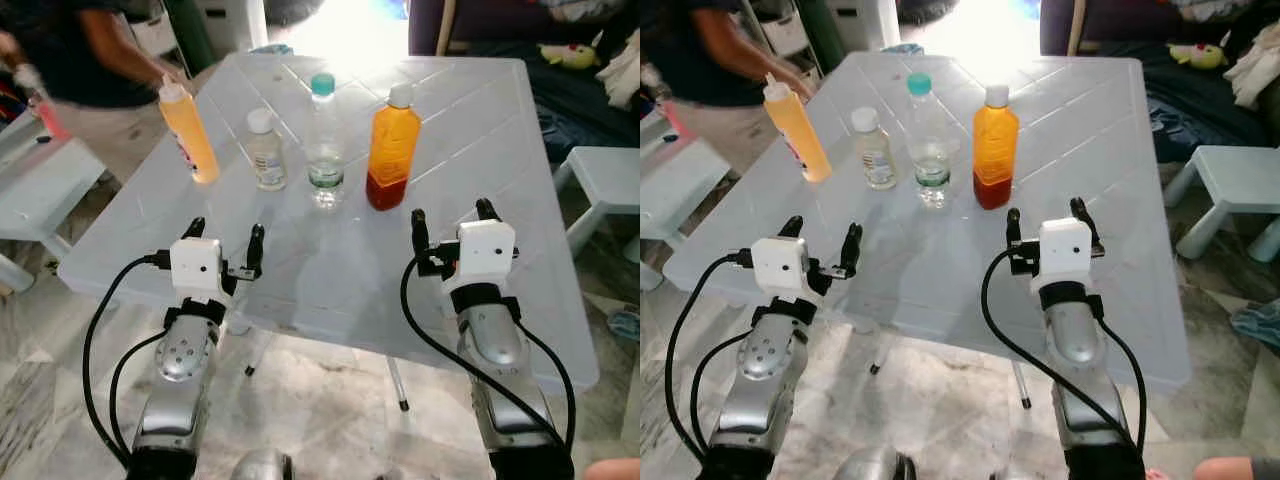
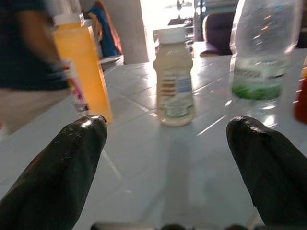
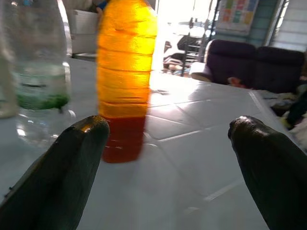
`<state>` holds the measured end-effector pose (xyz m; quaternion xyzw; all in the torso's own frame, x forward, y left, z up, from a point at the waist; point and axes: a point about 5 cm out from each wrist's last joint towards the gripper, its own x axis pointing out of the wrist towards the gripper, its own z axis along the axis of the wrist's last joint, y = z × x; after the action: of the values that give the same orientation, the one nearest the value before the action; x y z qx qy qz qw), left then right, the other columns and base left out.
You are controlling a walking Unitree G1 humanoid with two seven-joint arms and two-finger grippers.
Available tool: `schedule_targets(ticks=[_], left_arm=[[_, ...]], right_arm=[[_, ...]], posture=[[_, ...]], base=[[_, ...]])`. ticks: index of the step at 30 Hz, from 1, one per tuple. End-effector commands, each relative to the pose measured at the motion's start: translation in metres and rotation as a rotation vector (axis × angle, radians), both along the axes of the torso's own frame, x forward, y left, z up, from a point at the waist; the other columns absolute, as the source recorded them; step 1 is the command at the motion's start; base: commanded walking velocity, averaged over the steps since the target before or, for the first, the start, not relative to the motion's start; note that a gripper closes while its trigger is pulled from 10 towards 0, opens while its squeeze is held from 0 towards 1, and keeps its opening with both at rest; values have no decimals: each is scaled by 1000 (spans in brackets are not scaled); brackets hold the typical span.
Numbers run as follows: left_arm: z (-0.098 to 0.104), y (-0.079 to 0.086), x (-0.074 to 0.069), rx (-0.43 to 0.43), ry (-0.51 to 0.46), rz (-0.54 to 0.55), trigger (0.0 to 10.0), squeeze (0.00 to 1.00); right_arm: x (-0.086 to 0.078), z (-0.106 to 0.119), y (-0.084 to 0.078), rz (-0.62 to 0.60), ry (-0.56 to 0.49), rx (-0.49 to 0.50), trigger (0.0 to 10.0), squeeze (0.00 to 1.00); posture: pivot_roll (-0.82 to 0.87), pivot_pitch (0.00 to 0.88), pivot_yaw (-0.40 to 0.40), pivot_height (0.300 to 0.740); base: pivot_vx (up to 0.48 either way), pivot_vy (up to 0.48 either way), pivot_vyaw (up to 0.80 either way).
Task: Restocking fridge
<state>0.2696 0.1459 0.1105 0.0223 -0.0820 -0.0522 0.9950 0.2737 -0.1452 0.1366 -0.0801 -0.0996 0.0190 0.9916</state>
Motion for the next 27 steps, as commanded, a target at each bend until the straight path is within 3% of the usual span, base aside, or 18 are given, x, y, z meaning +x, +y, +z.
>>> schedule_targets(ticks=[1, 12, 16, 23, 27], left_arm=[[-1, 0, 0, 10, 2, -3, 10000, 0], [0, 2, 0, 1, 2, 0, 10000, 0], [-1, 2, -1, -1, 1, 2, 10000, 0], [-2, 6, -5, 8, 5, 12, 10000, 0], [-3, 7, -5, 9, 5, 16, 10000, 0]], right_arm=[[-1, -1, 2, 13, -1, -7, 10000, 0], [2, 0, 4, 17, -9, -12, 10000, 0], [2, 2, 5, 29, -20, -22, 10000, 0], [18, 41, 5, 75, -170, -93, 10000, 0], [19, 47, 6, 76, -187, -87, 10000, 0]], posture=[[-2, 59, 68, 740], [1, 75, 64, 740], [2, 79, 65, 740], [9, 93, 68, 740], [11, 94, 67, 740]], base=[[356, 0, 0], [347, 0, 0], [0, 0, 0], [0, 0, 0], [0, 0, 0]])
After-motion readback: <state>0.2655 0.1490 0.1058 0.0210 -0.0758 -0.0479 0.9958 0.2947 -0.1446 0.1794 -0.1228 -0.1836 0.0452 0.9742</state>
